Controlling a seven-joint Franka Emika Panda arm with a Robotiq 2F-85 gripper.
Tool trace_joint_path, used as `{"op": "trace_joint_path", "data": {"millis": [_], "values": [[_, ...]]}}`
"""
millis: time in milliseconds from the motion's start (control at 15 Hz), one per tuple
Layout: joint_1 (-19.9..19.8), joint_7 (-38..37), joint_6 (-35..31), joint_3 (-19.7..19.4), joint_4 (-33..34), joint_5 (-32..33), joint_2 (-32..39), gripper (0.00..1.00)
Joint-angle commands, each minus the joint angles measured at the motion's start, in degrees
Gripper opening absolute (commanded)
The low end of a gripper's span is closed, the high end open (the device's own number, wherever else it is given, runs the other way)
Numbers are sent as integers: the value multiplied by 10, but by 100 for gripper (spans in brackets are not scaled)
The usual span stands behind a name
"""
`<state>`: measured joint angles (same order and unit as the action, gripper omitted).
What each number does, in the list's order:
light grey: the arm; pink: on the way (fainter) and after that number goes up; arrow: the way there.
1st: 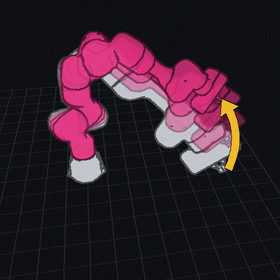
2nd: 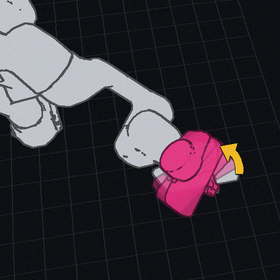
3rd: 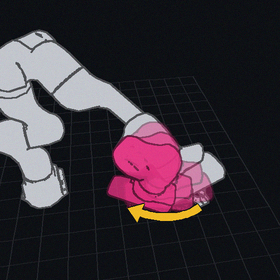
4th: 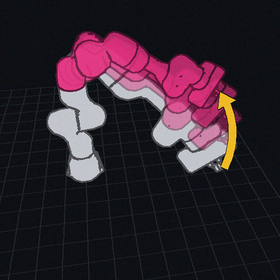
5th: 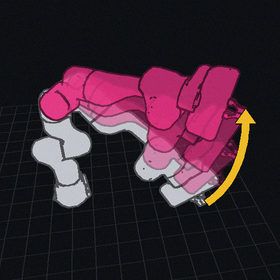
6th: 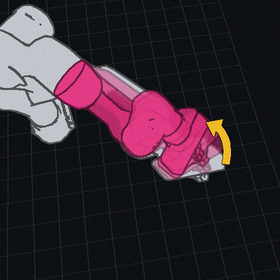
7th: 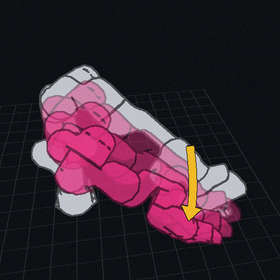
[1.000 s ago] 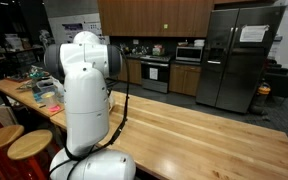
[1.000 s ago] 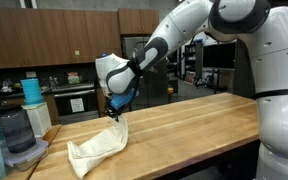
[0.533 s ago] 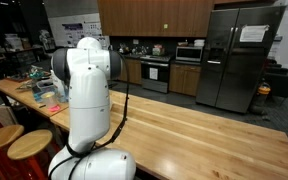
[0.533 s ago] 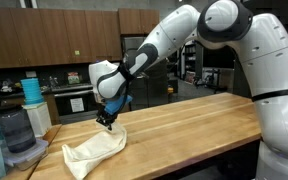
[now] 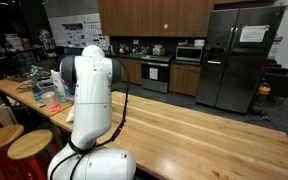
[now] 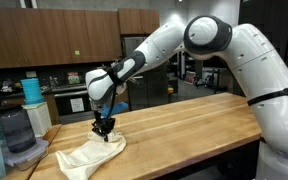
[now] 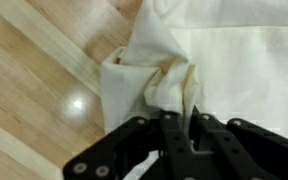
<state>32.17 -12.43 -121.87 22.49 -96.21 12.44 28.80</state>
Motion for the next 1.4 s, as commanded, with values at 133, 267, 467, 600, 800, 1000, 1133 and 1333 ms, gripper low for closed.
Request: {"op": "trace_joint_path", "data": {"millis": [133,267,467,600,800,1000,1133,1333], "values": [[-2,53,60,-17,48,-63,41,51],[-6,63,68,-19,48,-81,41,64],[-13,75,74,-20,43,-99,34,84],[-20,81,73,-22,37,-109,29,97],[-36,81,64,-29,25,-118,23,100],[-60,78,47,-43,8,-125,12,100],[-82,75,28,-50,-10,-138,0,100],[-115,70,-14,-64,-46,-162,-21,100]]}}
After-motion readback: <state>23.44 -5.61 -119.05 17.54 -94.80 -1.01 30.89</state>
